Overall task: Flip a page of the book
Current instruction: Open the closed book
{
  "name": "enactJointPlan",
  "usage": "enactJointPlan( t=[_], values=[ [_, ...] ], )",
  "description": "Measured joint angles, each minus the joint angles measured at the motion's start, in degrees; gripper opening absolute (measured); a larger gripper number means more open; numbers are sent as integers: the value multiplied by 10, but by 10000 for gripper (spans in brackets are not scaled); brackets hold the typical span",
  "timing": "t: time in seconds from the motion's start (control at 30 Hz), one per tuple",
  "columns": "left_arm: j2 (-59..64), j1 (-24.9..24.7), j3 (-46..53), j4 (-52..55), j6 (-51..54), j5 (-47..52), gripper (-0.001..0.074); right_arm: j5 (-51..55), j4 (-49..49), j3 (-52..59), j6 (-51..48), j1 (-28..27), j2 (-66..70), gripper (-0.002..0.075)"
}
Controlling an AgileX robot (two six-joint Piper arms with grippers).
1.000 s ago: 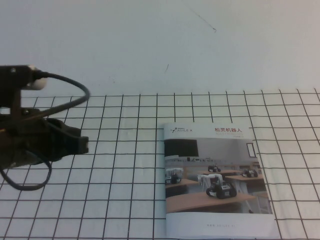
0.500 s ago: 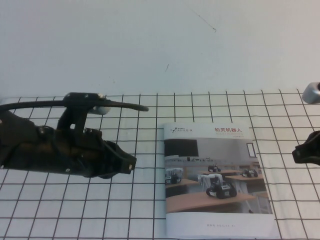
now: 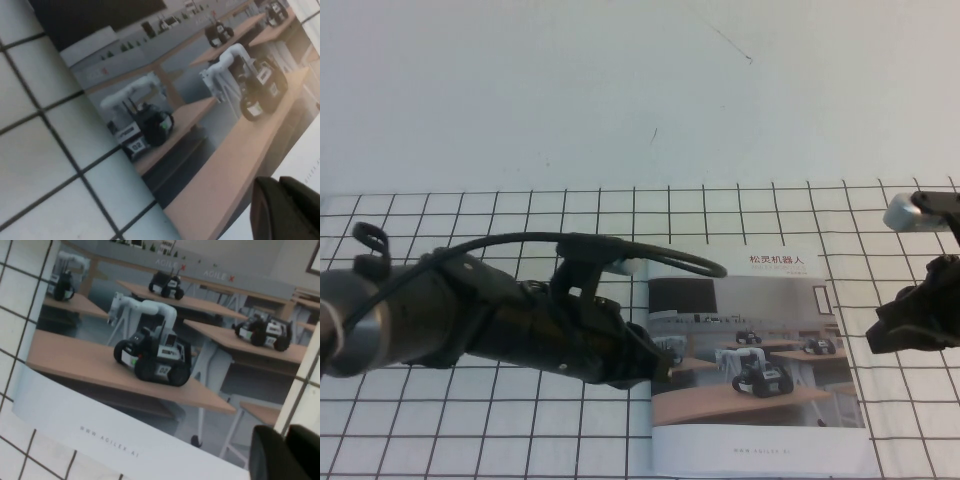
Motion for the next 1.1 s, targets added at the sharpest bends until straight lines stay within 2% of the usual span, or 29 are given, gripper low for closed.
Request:
enactJointPlan(
  t=[0.1, 0.3, 0.37, 0.57, 0.8, 1.1],
  values=[
    [32, -17, -12, -2, 4, 0, -2, 0, 7, -2, -4, 0, 14, 124],
    [80, -23, -16, 6, 4, -12, -2, 33, 42, -30, -12, -14, 38, 341],
    [87, -23, -16, 7, 1, -17, -2, 46, 55, -37, -23, -26, 50, 374],
    [89, -23, -16, 9, -2, -39, -2, 74, 108, -48, -93, -66, 102, 398],
    [109, -23, -18, 3, -6, -43, -2, 76, 173, -48, -165, -67, 157, 402],
    [136, -23, -26, -15, -13, -27, -2, 55, 186, -49, -201, -66, 175, 402]
  ],
)
